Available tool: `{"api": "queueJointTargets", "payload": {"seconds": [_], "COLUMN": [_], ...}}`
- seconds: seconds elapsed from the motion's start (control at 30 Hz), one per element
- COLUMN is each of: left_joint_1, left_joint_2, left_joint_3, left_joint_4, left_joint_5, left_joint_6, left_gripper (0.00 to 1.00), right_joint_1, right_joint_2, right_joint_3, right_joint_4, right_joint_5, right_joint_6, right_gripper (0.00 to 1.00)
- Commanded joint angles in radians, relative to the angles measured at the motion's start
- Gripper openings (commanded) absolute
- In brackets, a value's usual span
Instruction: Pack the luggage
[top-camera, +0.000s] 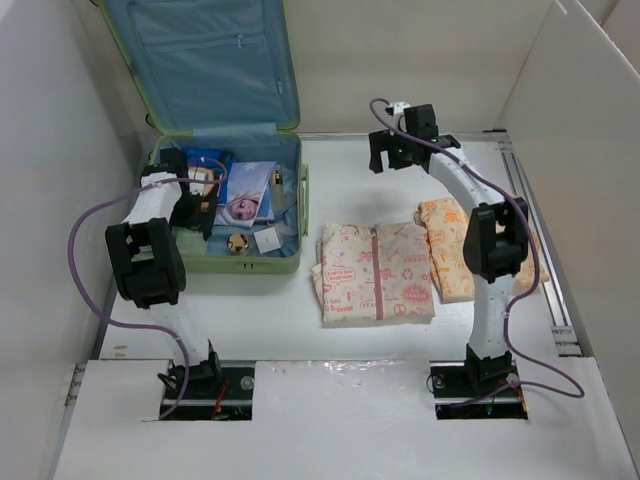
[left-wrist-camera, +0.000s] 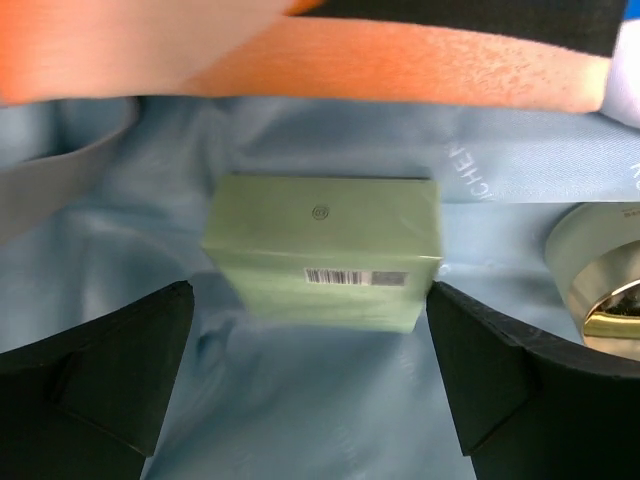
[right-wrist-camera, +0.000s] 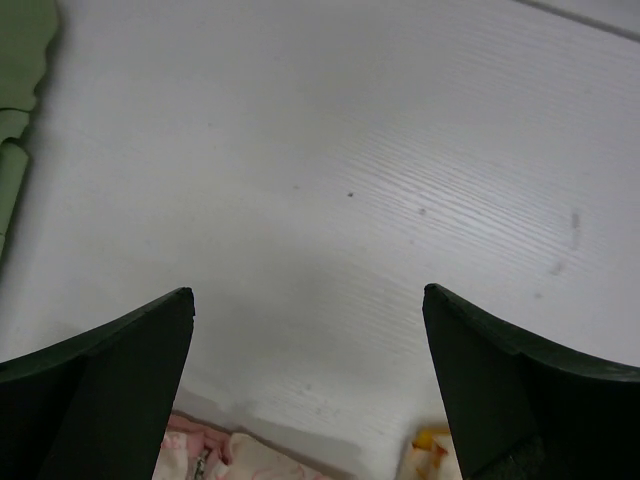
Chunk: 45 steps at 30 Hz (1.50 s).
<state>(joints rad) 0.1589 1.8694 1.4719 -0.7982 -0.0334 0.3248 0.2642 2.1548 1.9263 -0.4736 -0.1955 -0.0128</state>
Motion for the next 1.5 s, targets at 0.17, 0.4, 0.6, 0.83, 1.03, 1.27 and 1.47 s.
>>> {"api": "queueJointTargets", "payload": {"seconds": [0.17, 0.4, 0.6, 0.83, 1.03, 1.27, 1.47], "left_joint_1": [0.005, -0.064, -0.282, -0.718, -0.785, -0.824, -0.952], "left_joint_2": [-0.174, -0.3, -0.485, -0.425, -0.306, -0.315, -0.296], "left_joint_3": [0.073, 0.097, 0.119, 0.1, 0.205, -0.066, -0.218], "left_joint_4": [0.059, 0.125, 0.24, 0.24, 0.302, 0.597, 0.645], "left_joint_5": [-0.092, -0.158, -0.04, -0.195, 0.131, 0.151, -0.002], "left_joint_6": [-0.023, -0.001, 0.155, 0.312, -0.013, -0.299, -0.352], "left_gripper": [1.0, 1.0, 1.0, 1.0, 1.0, 1.0, 1.0], "right_joint_1": [-0.005, -0.04, -0.079, -0.068, -0.068, -0.057, -0.057], "right_joint_2": [-0.344, -0.539, -0.627, -0.645, -0.65, -0.701, -0.744], "right_joint_3": [-0.159, -0.357, -0.423, -0.493, -0.549, -0.727, -0.869], "right_joint_4": [-0.024, 0.041, 0.009, -0.075, -0.117, -0.049, -0.003], "right_joint_5": [0.275, 0.288, 0.248, 0.294, 0.228, 0.108, 0.076], "right_joint_6": [-0.059, -0.001, 0.043, 0.102, 0.161, 0.249, 0.28], "right_gripper": [1.0, 1.0, 1.0, 1.0, 1.0, 0.94, 0.9]}}
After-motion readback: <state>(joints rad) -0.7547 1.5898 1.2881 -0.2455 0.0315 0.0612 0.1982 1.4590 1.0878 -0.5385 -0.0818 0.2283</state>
